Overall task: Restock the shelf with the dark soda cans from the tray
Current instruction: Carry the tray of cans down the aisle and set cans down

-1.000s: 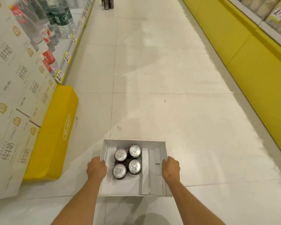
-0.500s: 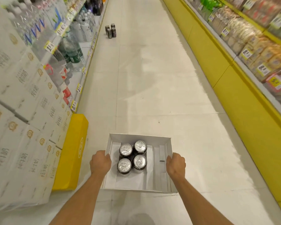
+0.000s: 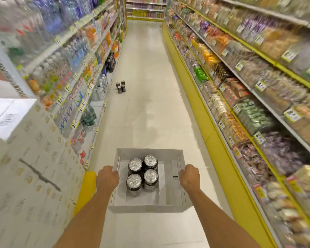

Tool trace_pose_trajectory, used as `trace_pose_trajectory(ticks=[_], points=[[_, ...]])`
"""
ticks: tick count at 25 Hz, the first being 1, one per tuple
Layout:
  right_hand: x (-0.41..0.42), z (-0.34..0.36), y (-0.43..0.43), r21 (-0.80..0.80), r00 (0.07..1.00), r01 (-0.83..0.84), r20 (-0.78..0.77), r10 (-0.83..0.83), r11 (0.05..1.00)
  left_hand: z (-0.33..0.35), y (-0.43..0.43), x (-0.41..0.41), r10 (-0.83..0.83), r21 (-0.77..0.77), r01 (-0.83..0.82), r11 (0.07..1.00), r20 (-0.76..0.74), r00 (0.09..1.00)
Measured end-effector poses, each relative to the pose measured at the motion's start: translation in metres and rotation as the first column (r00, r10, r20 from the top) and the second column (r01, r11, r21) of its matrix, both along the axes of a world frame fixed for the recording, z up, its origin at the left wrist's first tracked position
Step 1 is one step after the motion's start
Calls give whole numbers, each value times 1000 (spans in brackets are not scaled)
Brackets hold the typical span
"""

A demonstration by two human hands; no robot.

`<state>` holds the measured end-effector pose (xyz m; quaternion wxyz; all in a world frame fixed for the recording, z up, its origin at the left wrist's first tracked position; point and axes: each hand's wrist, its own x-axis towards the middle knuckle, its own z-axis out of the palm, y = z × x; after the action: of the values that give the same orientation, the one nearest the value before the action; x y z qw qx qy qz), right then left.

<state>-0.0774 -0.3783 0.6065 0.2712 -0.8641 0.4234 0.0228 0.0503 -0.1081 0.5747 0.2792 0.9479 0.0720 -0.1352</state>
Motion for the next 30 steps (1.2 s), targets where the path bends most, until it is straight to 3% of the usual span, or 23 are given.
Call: trace_pose_trajectory(ticks=[6, 11, 19, 30], points=[[20, 118, -41, -64, 995, -34, 94, 40, 997, 123, -40, 20, -12, -12, 13, 1000, 80, 997], [34, 167, -67, -96, 989, -56, 128, 68, 994, 176, -62, 33, -36, -8, 38, 999, 155, 987], [101, 184, -97, -82, 989, -63, 130, 74, 995, 195, -88, 105, -85, 2, 85, 996, 174, 981], [324, 187, -157, -90, 991, -35, 124, 46, 995, 189, -151, 337, -112, -40, 119, 992, 143, 983]])
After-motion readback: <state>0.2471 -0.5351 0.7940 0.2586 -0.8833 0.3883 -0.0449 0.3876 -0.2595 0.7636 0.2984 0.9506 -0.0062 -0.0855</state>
